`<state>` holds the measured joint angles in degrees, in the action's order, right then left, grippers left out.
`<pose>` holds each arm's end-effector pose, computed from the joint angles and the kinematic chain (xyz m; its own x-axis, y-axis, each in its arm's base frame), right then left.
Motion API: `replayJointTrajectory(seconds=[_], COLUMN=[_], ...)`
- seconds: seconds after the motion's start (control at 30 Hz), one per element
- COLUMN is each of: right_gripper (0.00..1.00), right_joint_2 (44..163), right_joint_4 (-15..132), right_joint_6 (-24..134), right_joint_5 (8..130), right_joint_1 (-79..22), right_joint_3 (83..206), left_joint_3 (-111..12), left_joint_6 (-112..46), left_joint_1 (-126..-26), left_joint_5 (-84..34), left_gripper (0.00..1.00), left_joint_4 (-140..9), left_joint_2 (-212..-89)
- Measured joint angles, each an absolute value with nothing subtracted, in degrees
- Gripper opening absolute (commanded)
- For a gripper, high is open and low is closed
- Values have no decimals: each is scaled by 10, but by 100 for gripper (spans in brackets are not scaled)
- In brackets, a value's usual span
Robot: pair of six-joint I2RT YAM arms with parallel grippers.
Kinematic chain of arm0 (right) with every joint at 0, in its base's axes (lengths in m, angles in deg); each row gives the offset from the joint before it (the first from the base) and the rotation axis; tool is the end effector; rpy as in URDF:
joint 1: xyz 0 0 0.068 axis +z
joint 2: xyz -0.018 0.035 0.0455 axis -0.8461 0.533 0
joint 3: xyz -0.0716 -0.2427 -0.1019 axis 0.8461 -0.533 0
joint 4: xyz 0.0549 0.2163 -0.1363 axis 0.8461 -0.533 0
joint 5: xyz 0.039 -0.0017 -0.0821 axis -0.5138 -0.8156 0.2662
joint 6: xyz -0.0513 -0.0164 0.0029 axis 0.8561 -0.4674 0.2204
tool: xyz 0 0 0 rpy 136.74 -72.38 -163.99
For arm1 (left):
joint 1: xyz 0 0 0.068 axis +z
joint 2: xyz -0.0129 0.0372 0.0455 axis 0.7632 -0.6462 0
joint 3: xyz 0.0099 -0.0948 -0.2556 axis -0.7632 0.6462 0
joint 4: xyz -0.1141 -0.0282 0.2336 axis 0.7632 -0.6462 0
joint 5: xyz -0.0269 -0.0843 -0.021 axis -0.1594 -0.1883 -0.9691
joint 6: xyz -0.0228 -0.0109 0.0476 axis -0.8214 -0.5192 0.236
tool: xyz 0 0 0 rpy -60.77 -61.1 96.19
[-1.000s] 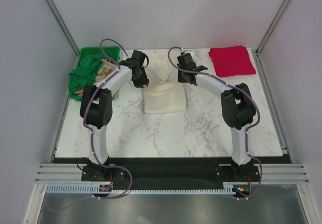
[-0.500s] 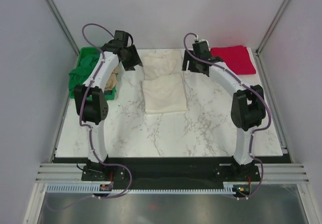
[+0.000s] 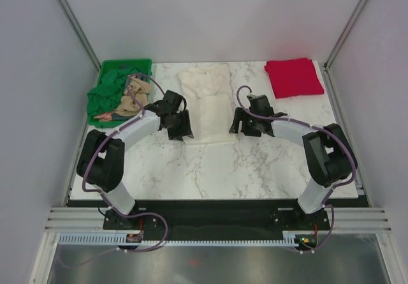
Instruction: Fold and stack the t-shirts
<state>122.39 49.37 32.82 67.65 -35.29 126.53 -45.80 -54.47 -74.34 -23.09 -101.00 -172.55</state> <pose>0.3242 0.1404 0.1672 -0.8632 0.1616 -0.4783 -0.0559 0.9110 0.4087 0.3147 -0.1483 0.2154 -0.9238 -0.1726 -0.3418 -0.0520 0.9409 -0.3346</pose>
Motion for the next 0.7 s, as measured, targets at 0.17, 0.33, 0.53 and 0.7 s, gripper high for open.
replayJointTrajectory(seconds=[0.17,0.33,0.53,0.7], right_gripper=[74,54,19,0], right_joint_2=[1226,1226,1226,1227], right_joint_4=[532,569,588,594], right_joint_6=[325,319,314,312], right_joint_5=[658,647,642,636], right_joint_1=[-347,-343,-342,-341], right_joint_3=[1241,1221,1201,1194], left_joint_3=[-378,-330,-294,-275], left_joint_6=[-551,-560,-574,-584], left_joint_1=[-748,-746,-746,-746], left_joint_5=[-229,-224,-225,-225], left_gripper=[56,56,56,56], left_joint_4=[-951,-904,-856,-829], left_joint_2=[-1712,-1711,-1703,-1691])
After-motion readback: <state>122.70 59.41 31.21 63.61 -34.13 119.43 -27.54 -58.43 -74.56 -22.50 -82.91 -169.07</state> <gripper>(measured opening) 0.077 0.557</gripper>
